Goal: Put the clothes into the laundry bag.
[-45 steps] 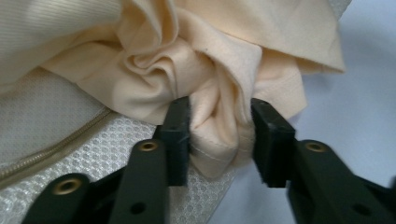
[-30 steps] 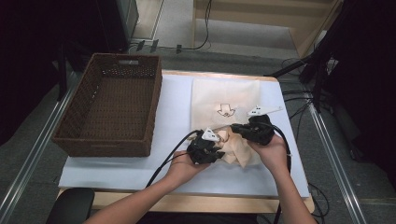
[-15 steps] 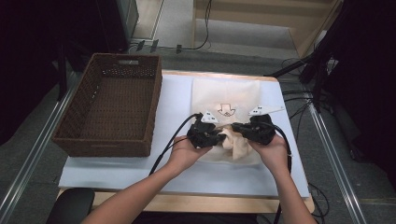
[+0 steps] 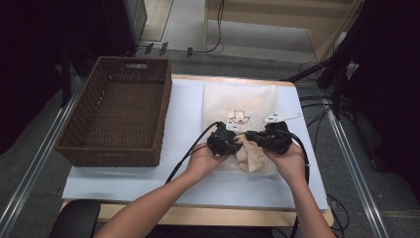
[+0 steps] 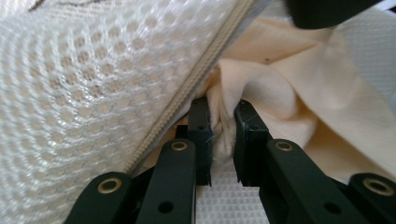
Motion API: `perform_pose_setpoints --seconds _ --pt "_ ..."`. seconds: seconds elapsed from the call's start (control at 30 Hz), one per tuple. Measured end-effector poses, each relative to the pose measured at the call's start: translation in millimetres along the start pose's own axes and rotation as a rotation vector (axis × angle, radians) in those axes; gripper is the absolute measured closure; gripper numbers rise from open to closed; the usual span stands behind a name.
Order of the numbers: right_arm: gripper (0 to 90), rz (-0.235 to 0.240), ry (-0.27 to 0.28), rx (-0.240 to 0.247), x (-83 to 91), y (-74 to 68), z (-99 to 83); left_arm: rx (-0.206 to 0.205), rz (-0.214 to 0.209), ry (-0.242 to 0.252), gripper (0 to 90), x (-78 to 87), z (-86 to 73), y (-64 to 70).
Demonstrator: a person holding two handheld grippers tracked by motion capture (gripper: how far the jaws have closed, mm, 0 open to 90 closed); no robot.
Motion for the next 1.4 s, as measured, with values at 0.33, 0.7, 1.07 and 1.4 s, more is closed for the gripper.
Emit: perform_pose_setpoints --seconds 0.33,0.7,1.07,1.4 --pt "87.7 0.004 -0.014 0.005 -2.4 -0.6 -1.6 -0.001 0.034 -0.027 80.4 -11.5 2.3 -7.0" --pt "87.8 0.007 -0.025 -0.008 -6.3 2.2 -4.2 0.024 0.080 -0.018 79.9 -20.7 11.3 -15.8" --pt "87.8 0.011 -0.038 -0.011 -12.0 3.9 -6.0 0.054 0.140 0.013 78.3 -29.4 17.4 -21.2" --pt "87.8 0.014 -0.043 -0.012 -14.8 3.4 -5.9 0.078 0.170 0.027 76.3 -33.6 19.8 -23.8"
Point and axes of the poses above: each handheld gripper's, and its own axes: x roughly backward along the jaws, z roughly out of its top, y roughly to its right, the point moved 6 cm from there along -x, roughly forward along the jaws, and after that the axes turned 2 degrees about x, right-handed, at the moved point
